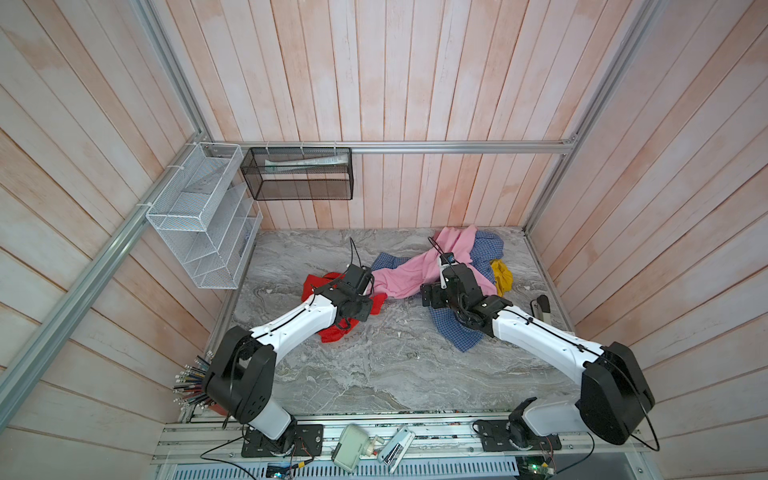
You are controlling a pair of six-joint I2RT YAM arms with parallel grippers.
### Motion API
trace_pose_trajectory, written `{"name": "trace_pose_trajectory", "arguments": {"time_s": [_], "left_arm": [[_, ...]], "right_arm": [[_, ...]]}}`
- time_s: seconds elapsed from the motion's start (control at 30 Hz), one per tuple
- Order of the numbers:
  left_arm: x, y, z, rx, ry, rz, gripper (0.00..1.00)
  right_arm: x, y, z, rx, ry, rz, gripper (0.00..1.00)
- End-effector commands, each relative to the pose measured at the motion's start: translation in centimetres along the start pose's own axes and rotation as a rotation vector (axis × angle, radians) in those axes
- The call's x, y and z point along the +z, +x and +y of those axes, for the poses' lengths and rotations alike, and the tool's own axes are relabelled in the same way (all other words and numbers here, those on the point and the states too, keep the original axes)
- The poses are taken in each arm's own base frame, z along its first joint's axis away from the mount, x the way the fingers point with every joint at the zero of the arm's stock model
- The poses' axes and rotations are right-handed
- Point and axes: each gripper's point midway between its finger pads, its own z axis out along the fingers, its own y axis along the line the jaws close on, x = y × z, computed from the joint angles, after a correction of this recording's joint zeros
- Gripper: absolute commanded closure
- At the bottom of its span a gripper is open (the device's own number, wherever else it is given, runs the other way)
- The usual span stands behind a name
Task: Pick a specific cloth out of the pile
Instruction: 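Lift the red shirt with the left gripper toward the baskets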
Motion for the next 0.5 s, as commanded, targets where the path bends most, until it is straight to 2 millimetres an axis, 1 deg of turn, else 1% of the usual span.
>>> {"name": "trace_pose_trajectory", "arguments": {"time_s": [0.0,0.07,0.23,0.3,0.4,0.47], "left_arm": [[-4.5,-3.7,3.3,-0.019,-0.104,-0.129,1.0],[-6.7,-4.9,5.0,-0.01,-0.158,-0.179,1.0],[-12.6,-8.2,9.6,-0.072,-0.255,-0.319,1.0],[-14.7,-9.6,10.9,-0.082,-0.285,-0.37,1.0],[-17.9,-12.0,12.4,-0.077,-0.329,-0.449,1.0],[-19.5,-13.4,13.5,-0.08,-0.356,-0.486,1.0]], "right_arm": [[-0.3,-1.3,-0.1,0.027,0.003,-0.041,0.03],[-0.3,-1.4,-0.1,0.026,0.006,-0.045,0.03],[-0.2,-1.8,0.0,0.029,0.002,-0.054,0.03],[0.0,-1.9,0.2,0.027,-0.003,-0.056,0.03],[0.1,-2.2,0.4,0.028,-0.007,-0.059,0.03],[0.1,-2.3,0.4,0.029,-0.007,-0.061,0.03]]}}
